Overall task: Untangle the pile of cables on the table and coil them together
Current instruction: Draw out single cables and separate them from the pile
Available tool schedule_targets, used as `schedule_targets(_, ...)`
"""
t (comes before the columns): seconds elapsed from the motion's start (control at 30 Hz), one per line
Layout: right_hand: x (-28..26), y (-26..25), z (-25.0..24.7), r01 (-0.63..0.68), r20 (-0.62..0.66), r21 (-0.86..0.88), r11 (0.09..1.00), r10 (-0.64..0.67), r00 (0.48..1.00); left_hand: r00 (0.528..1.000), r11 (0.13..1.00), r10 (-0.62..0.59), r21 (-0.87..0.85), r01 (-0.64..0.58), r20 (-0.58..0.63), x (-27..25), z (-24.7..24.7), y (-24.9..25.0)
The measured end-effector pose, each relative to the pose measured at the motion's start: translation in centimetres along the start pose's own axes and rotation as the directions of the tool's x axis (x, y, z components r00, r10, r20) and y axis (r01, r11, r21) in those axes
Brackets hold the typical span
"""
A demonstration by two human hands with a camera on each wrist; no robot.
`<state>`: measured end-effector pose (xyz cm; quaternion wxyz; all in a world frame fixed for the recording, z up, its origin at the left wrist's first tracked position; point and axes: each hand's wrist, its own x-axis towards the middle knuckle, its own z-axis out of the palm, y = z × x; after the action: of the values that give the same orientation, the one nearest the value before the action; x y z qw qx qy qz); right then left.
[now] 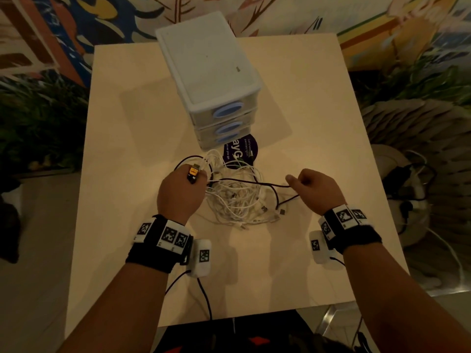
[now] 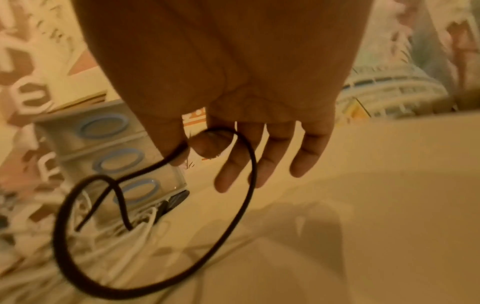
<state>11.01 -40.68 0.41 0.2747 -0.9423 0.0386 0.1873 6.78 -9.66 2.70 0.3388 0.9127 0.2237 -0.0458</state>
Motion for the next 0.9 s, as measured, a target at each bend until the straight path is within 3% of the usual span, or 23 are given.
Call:
schedule_targets(0.1,-0.4,-1.2,-0.7,0.050,-0.145,-0.128,0.991,-0.068,0.987,0.999,0.999,0.033,0.005,-0.033,0.037,-0.2,0.0,0.1)
schedule_targets(0.2,-0.5,-5.8,-0.6,0.345,-0.287,-0.114,0.932,-0.364,0.886,0.993,0.997,0.083,-0.007,-0.083,0.078,-0.6,0.3,0.2)
schedule_targets(0.27,-0.4,-10.0,0.3,0.494,-0.182,-0.172,0.852,-0.520,0.835,0.990,0.994,0.110,-0.024,-0.108,0.092,-0.9,0.5,0.3)
schedule_targets(0.33,-0.4,-13.4,1.9,0.537,-0.010,-0.280,0.796,-0.562,0.827,0.987,0.992,0.126,-0.043,-0.123,0.098,-1.1,0.6,0.2)
schedule_targets(0.43,0.4,-15.1,3.8,0.474,0.165,-0.296,0.829,-0.444,0.880,0.987,0.990,0.126,-0.072,-0.119,0.104,-1.1,0.4,0.1)
schedule_targets(0.53,1.9,-14.7,4.2,0.265,0.262,0.066,0.962,-0.273,0.926,0.983,0.987,0.139,-0.103,-0.127,0.118,-1.3,0.1,-0.2)
schedule_targets(0.6,2.4,-14.5,3.8,0.017,0.296,0.392,0.920,-0.144,0.944,0.979,0.984,0.158,-0.109,-0.144,0.130,-1.4,0.0,-0.4)
schedule_targets(0.67,2.4,-14.4,3.3,-0.099,0.369,0.507,0.856,-0.112,0.923,0.980,0.985,0.152,-0.107,-0.138,0.129,-1.5,0.1,-0.5)
schedule_targets(0.77,2.2,-13.5,2.4,0.156,0.400,0.294,0.943,-0.270,0.876,0.989,0.992,0.096,-0.095,-0.086,0.113,-1.4,0.2,-0.6)
schedule_targets(0.9,1.8,-11.7,0.6,0.251,0.360,0.276,0.928,-0.342,0.868,0.999,0.997,0.005,-0.080,0.000,0.052,-1.0,0.3,-1.0)
